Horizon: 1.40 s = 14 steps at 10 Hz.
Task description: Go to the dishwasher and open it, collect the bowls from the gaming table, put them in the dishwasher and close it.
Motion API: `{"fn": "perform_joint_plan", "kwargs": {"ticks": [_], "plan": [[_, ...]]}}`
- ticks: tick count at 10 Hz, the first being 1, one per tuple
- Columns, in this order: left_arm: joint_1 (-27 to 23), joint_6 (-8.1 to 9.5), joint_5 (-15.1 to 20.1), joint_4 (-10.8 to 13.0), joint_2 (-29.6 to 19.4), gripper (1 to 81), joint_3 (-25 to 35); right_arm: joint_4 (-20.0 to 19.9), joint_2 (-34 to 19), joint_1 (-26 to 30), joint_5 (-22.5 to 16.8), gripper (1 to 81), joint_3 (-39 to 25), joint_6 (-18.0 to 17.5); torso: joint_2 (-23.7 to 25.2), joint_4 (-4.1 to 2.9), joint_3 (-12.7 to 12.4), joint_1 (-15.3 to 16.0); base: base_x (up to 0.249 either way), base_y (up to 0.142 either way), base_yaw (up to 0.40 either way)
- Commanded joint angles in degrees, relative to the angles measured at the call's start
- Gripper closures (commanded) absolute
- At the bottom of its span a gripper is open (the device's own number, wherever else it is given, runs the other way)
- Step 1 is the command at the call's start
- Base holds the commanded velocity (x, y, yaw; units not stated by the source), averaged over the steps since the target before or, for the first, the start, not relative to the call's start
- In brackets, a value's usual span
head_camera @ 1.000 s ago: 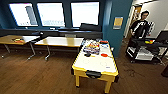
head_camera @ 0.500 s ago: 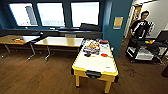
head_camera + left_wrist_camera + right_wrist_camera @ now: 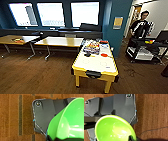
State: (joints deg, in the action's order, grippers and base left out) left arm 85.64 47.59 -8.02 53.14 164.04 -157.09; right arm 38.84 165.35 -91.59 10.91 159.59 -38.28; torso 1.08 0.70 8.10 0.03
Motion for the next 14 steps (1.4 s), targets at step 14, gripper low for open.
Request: {"fn": "perform_joint_plan", "kwargs": {"ticks": [14], "plan": [[-1.74,-0.39,2.48,0.47,-0.11,81.1,-0.77,1.41,-0.61,1.1,-2.56,81.1,0.8,0.22,0.02,0.0,-5.38,-0.02,0.0,0.0,-0.345]]}}
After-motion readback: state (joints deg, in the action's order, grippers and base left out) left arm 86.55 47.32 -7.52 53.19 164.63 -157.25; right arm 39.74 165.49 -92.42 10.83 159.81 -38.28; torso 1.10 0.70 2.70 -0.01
